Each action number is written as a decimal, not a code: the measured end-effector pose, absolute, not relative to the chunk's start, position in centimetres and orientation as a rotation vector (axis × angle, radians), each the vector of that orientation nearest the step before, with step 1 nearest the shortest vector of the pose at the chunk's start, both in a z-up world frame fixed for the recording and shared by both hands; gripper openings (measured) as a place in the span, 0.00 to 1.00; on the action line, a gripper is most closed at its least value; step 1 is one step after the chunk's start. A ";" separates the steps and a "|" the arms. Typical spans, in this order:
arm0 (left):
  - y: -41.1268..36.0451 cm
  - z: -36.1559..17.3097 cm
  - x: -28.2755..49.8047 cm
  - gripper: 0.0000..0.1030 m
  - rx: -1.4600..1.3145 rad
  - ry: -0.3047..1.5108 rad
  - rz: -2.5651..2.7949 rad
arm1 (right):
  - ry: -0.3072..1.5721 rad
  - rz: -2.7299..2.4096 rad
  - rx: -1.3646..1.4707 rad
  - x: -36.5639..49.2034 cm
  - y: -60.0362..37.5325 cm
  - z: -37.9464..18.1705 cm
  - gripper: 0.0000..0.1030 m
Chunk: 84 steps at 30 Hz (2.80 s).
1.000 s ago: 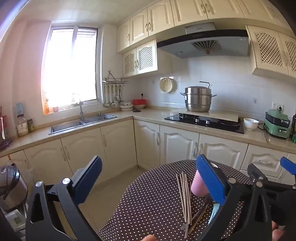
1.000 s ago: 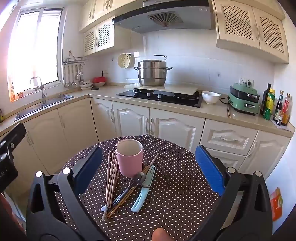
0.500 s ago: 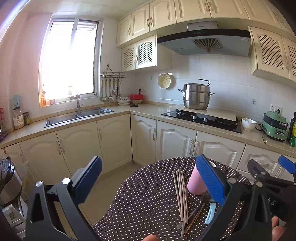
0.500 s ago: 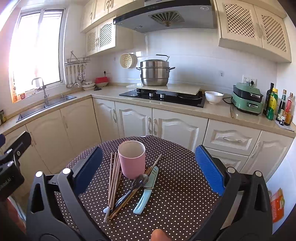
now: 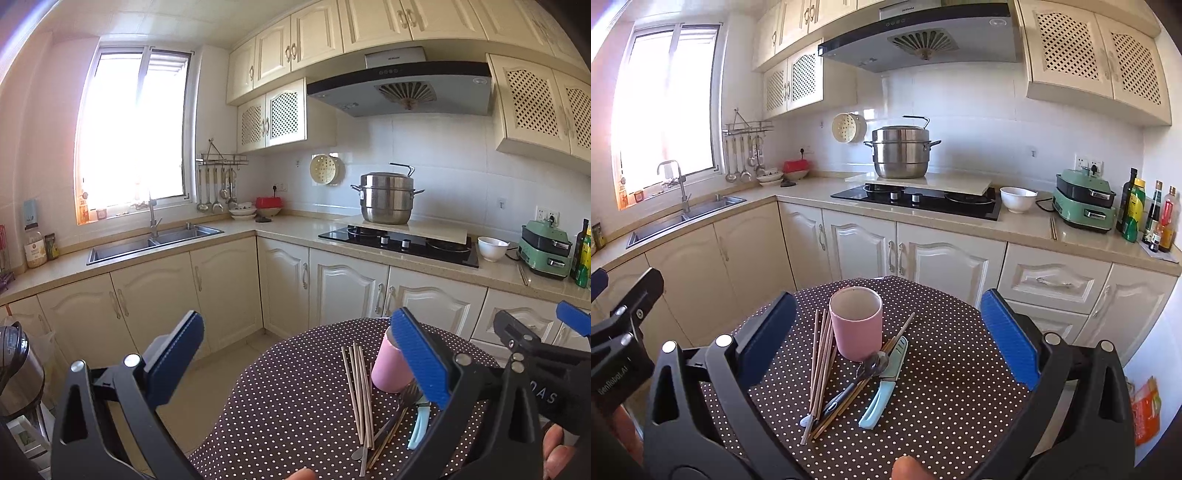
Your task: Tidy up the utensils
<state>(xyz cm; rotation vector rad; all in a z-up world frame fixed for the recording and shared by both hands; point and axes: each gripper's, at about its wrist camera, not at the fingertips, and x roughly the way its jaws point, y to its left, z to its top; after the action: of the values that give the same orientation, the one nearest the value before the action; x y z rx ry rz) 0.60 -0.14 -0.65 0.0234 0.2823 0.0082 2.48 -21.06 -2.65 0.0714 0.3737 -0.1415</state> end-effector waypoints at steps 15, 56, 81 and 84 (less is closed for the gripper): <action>0.0 -0.7 1.1 0.96 0.015 0.302 0.012 | 0.380 -0.135 0.071 2.8 -20.6 -2.6 0.95; -0.6 -11.7 10.6 0.96 0.095 0.733 -0.036 | 0.663 -0.095 0.140 8.7 -25.0 -11.1 0.95; -4.7 -24.5 25.7 0.96 0.135 1.110 -0.102 | 0.863 -0.081 0.167 14.4 -26.7 -18.4 0.95; -4.7 -24.8 26.7 0.96 0.120 1.114 -0.089 | 0.875 -0.080 0.161 14.7 -26.8 -18.7 0.95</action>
<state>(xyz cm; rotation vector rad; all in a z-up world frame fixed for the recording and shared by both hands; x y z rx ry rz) 26.66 -4.70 -24.79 0.1203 1.1144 -0.0889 14.73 -26.82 -18.66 0.1614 0.8755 -0.0801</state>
